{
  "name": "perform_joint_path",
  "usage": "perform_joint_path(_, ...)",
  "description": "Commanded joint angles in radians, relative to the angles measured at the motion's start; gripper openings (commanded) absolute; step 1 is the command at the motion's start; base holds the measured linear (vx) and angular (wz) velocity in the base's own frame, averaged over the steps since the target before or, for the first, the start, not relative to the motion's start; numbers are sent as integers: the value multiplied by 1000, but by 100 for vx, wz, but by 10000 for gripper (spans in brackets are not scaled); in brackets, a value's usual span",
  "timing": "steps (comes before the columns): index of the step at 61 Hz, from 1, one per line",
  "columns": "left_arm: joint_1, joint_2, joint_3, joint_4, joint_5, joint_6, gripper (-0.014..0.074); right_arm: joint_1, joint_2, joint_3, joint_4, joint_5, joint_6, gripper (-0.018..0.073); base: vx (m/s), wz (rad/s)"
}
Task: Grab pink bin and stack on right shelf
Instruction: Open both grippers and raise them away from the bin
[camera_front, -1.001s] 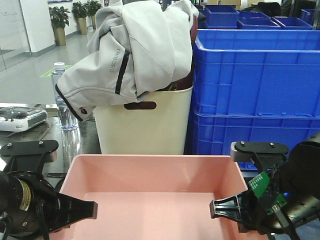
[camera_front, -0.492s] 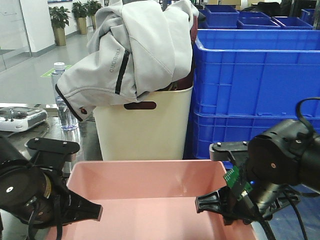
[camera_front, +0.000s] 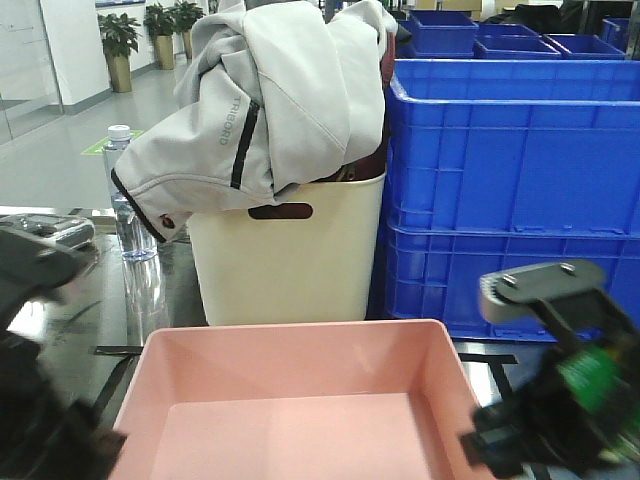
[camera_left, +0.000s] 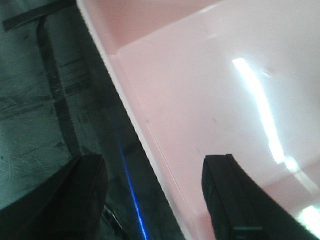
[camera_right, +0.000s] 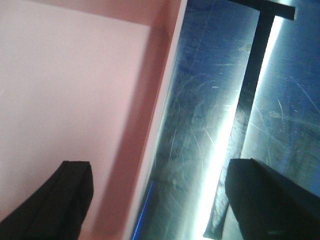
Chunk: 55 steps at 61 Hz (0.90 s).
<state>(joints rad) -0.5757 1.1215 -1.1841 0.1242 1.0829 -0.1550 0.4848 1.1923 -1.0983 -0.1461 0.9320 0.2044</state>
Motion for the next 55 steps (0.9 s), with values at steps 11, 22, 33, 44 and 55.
perform_joint_path(11, -3, -383, 267, -276, -274, 303, 512, -6, -361, 230, 23, -142, -227, 546, 0, 0)
perform_joint_path(22, -3, -594, 485, -333, -401, 306, 380, -6, -551, 375, 22, -153, -248, 382, 0, 0)
perform_joint_path(33, -3, -681, 619, -325, -441, 272, 132, -6, -670, 448, 48, -147, -218, 120, 0, 0)
perform_joint_path(44, -3, -682, 663, -325, -436, 272, 1, -6, -712, 455, 48, -123, -218, -15, 0, 0)
perform_joint_path(55, -3, -682, 662, -325, -439, 272, -7, -6, -713, 455, 48, -123, -218, -15, 0, 0)
